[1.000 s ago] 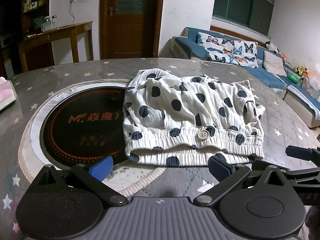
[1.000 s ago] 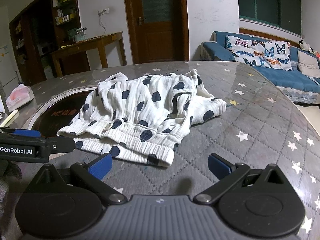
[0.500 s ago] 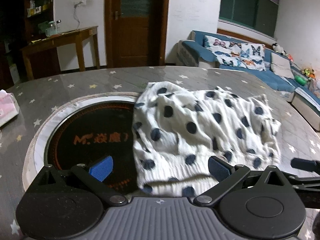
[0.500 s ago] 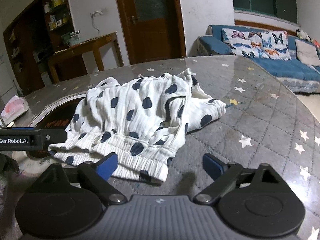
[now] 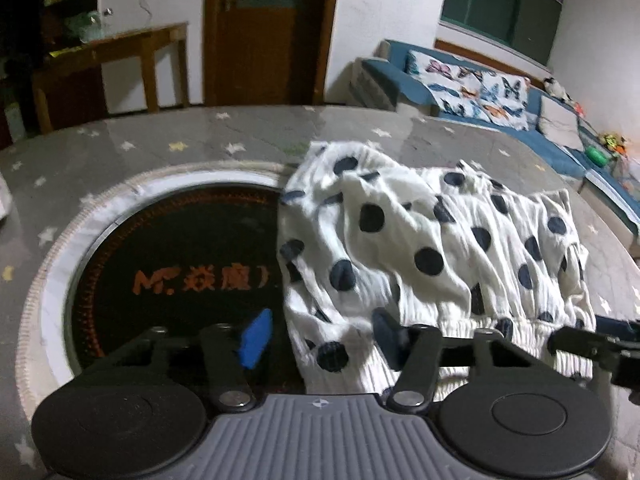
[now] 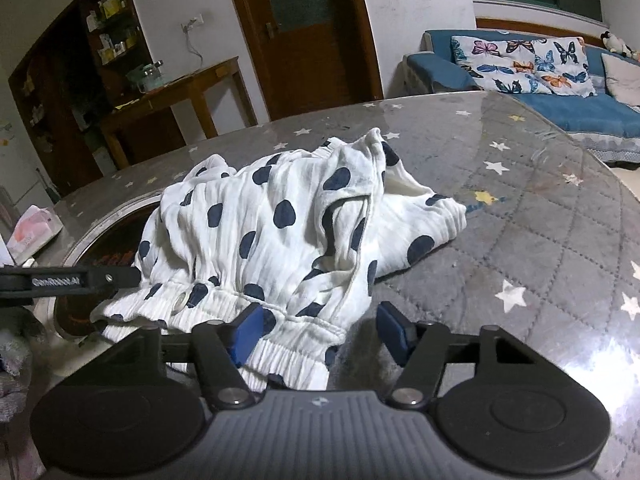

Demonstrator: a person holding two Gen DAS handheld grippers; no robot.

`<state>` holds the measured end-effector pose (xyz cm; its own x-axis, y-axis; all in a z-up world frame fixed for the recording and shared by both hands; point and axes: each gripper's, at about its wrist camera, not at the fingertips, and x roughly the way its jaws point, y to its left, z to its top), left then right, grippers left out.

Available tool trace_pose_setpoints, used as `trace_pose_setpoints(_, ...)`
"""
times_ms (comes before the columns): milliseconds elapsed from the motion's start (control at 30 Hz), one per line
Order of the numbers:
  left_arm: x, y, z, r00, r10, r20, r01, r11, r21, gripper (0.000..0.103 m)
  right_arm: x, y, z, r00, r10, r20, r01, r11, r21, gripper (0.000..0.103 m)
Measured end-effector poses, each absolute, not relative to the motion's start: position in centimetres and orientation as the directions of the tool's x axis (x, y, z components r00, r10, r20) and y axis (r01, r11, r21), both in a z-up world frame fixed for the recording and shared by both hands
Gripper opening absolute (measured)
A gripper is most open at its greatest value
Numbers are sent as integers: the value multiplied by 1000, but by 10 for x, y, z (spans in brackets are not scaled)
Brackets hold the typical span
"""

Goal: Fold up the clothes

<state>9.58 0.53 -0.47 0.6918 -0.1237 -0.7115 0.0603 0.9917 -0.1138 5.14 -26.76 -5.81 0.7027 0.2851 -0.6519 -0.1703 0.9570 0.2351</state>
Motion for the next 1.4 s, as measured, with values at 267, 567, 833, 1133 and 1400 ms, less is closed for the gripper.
trace_pose_setpoints(267, 91, 6, -5, 680, -186, -709, 99, 982, -162, 12, 49, -273, -56, 690, 330, -645, -173, 940, 296, 18)
trace_pose_setpoints(567, 59, 15, 24, 693, -268, -669, 151, 962, -228, 8, 25, -286, -29, 685, 392, -614, -230, 916, 328, 10)
trace_pose_setpoints(833, 4, 26, 46, 667, -355, -655, 238, 935, -264, 8, -31, -295, -2, 617, 498, -609, -343, 867, 362, 9)
trace_pose_setpoints(1133, -54, 24, 43, 557, -439, -705, 335, 896, -293, 8, -85, -290, 6, 486, 561, -670, -428, 822, 377, 9)
trace_pose_setpoints(1400, -67, 21, 45, 497, -487, -718, 426, 858, -287, 13, -89, -293, 8, 444, 512, -735, -453, 836, 309, 16)
